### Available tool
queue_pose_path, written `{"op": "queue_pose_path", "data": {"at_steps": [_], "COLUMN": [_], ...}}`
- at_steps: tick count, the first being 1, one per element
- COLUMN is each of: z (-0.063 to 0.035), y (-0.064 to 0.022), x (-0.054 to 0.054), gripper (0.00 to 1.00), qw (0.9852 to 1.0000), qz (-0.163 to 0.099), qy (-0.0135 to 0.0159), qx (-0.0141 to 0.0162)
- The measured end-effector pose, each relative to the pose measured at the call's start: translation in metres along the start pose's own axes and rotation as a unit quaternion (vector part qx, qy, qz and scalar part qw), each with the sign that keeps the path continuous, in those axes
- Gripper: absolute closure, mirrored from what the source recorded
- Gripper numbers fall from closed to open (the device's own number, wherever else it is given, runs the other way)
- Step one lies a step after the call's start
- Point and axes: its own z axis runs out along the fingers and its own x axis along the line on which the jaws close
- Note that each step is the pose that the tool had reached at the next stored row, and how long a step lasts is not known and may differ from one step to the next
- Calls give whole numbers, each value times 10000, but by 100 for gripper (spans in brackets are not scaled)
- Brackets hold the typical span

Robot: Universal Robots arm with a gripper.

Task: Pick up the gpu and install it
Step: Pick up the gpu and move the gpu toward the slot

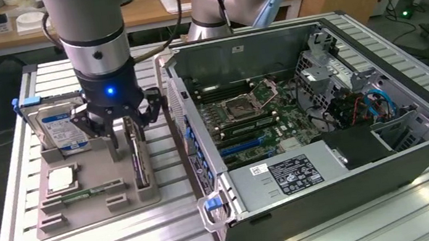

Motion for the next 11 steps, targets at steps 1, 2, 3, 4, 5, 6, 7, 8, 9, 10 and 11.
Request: {"op": "queue_pose_path", "data": {"at_steps": [1,2,3,4,5,6,7,8,9,10,11], "z": [19,38,56,74,92,108,126,144,162,179,198], "y": [10,12,11,10,5,1,-2,-3,-4,-6,-6], "x": [0,0,0,0,0,1,1,2,1,0,0], "gripper": [47,47,47,47,47,47,47,47,47,47,47], "qw": [10000,10000,10000,10000,10000,10000,10000,10000,10000,10000,10000], "qz": [-1,-1,-2,-2,-1,0,1,7,13,19,28], "qy": [0,0,0,0,-1,0,0,-1,-1,-1,-1], "qx": [2,7,11,13,15,19,20,20,20,21,22]}}
